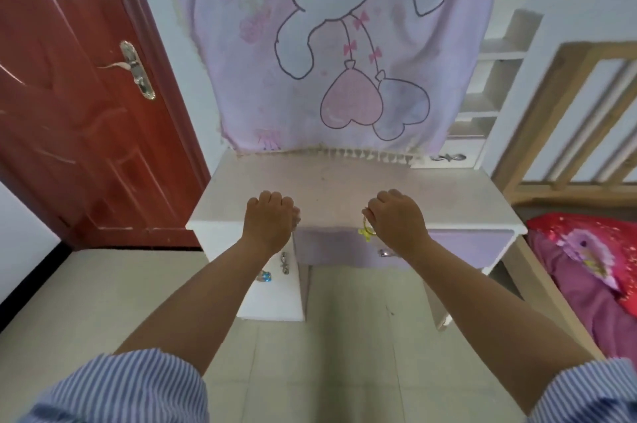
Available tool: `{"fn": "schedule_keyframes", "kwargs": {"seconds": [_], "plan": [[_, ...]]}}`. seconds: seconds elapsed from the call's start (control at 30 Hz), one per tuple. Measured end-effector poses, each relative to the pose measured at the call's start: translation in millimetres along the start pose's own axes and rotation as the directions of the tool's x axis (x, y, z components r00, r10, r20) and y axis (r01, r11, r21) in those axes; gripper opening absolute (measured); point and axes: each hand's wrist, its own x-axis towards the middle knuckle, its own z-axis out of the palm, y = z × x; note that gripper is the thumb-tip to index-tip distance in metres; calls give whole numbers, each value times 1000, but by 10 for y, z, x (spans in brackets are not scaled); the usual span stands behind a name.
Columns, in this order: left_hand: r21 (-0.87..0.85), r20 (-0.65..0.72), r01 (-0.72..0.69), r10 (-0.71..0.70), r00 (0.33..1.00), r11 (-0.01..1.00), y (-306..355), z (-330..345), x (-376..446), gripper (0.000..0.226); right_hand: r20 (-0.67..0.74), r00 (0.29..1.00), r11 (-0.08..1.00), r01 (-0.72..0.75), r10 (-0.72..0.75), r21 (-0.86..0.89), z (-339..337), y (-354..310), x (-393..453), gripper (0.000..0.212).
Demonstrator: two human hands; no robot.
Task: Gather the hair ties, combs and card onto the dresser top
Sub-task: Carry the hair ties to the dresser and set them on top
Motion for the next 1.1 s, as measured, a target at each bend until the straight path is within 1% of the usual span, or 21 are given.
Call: {"fn": "schedule_keyframes", "kwargs": {"seconds": [0.07, 0.13, 0.17, 0.23, 0.3, 0.37, 0.43, 0.47, 0.5, 0.57, 0.6, 0.67, 0.73, 0.77, 0.8, 0.83, 0.87, 0.9, 0.97, 1.03, 1.1], "plan": [[10, 38, 9, -9, 999, 1000, -111, 329, 360, 22, 19, 999, 1000, -27, 27, 14, 306, 155, 288, 34], [-10, 162, 47, -45, 986, 999, -217, 647, 676, 16, 37, 998, 997, -61, 60, 41, 595, 310, 528, 33], [-4, 254, 71, -67, 965, 997, -255, 841, 837, 20, 50, 996, 996, -73, 70, 49, 750, 397, 645, 33], [4, 312, 72, -70, 948, 997, -330, 1233, 1102, 28, 72, 993, 994, -95, 91, 60, 1065, 565, 879, 34], [-10, 331, 98, -90, 939, 995, -413, 1561, 1372, 31, 99, 990, 991, -113, 105, 73, 1416, 720, 1137, 34], [7, 371, 103, -98, 923, 995, -519, 1813, 1627, 29, 123, 989, 991, -89, 76, 97, 1780, 830, 1409, 34], [47, 372, 82, -94, 924, 996, -617, 2000, 1872, 24, 138, 990, 989, -54, 35, 135, 2142, 891, 1732, 33], [63, 347, 84, -100, 932, 995, -657, 2034, 1958, 26, 146, 989, 988, -46, 24, 150, 2255, 891, 1851, 32], [89, 364, 95, -121, 924, 991, -714, 2160, 2094, 27, 156, 988, 986, -36, 10, 166, 2432, 917, 2013, 31], [82, 445, 138, -161, 881, 987, -790, 2378, 2352, 19, 154, 988, 983, -23, -6, 184, 2733, 988, 2315, 29], [83, 431, 138, -161, 888, 987, -827, 2471, 2450, 18, 155, 988, 981, -26, -4, 192, 2862, 1014, 2433, 28], [55, 366, 116, -128, 922, 992, -894, 2674, 2572, 27, 134, 991, 976, -14, -16, 219, 3104, 1029, 2573, 27], [38, 390, 100, -107, 915, 994, -890, 2879, 2581, 31, 151, 988, 974, -26, -8, 225, 3322, 957, 2566, 23], [35, 427, 92, -99, 899, 995, -881, 2986, 2534, 28, 206, 979, 969, -60, 10, 238, 3425, 902, 2505, 19], [47, 496, 116, -124, 860, 992, -860, 3054, 2479, 25, 281, 959, 958, -115, 38, 262, 3499, 833, 2432, 13], [41, 583, 143, -140, 800, 989, -826, 3142, 2406, 23, 367, 928, 943, -178, 67, 280, 3548, 757, 2340, 11], [23, 639, 148, -129, 759, 989, -793, 3254, 2313, 24, 415, 907, 931, -215, 78, 296, 3573, 677, 2257, 12], [-18, 652, 174, -121, 749, 985, -767, 3308, 2228, 26, 419, 904, 923, -227, 80, 311, 3594, 611, 2171, 16], [-57, 636, 185, -107, 764, 981, -754, 3312, 2103, 28, 414, 900, 916, -273, 135, 295, 3597, 516, 2037, 26], [-102, 606, 185, -86, 791, 977, -768, 3251, 2033, 32, 450, 873, 890, -347, 190, 297, 3533, 450, 1934, 31], [-118, 581, 139, -45, 813, 983, -773, 3177, 1964, 39, 413, 872, 881, -391, 263, 265, 3424, 435, 1800, 34]]}}
